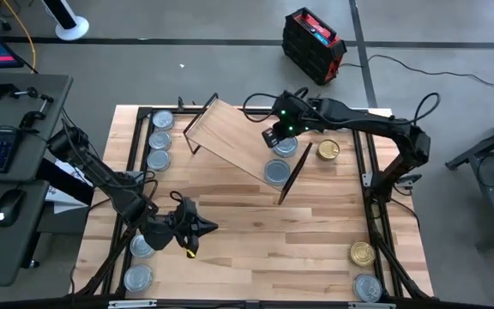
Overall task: Stack canned seafood by type on shelf
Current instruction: Stack the white-green tuna can on top of the other white-green tuna can on the shelf
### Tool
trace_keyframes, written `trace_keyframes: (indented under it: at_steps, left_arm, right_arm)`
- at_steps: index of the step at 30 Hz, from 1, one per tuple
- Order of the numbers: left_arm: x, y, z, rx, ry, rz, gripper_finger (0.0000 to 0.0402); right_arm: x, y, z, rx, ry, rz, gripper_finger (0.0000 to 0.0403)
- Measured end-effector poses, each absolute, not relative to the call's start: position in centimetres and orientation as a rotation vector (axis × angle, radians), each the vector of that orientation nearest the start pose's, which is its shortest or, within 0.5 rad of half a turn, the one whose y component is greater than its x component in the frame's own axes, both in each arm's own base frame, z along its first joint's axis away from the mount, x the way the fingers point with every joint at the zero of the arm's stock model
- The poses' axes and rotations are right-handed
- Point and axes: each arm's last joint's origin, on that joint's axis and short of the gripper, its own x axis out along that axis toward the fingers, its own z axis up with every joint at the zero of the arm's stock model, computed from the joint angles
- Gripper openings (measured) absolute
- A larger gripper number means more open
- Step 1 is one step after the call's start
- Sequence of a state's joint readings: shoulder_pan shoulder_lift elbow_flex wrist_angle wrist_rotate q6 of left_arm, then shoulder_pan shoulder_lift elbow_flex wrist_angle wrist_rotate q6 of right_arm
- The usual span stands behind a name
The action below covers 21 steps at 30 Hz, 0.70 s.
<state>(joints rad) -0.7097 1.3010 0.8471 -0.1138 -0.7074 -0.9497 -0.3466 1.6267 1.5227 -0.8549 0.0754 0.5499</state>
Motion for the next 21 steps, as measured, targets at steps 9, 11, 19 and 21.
trace_keyframes:
  at_steps: [9, 11, 19, 21]
  left_arm:
    - [21.92, -16.10, 25.64, -0.559, 0.370, 0.223, 0.0001]
    - [21.92, -16.10, 25.63, -0.558, 0.370, 0.224, 0.0001]
    - [21.92, -16.09, 25.63, -0.557, 0.370, 0.224, 0.0001]
    - [21.92, -16.09, 25.63, -0.557, 0.370, 0.224, 0.0001]
  right_arm:
    - [31.63, -12.02, 31.36, 0.629, 0.843, -0.688, 0.0000]
    - [31.62, -12.02, 31.35, 0.628, 0.844, -0.690, 0.0000]
    - [31.34, -11.92, 31.16, 0.627, 0.881, -0.698, 0.0000]
    - [31.25, -11.89, 31.11, 0.626, 0.893, -0.700, 0.0000]
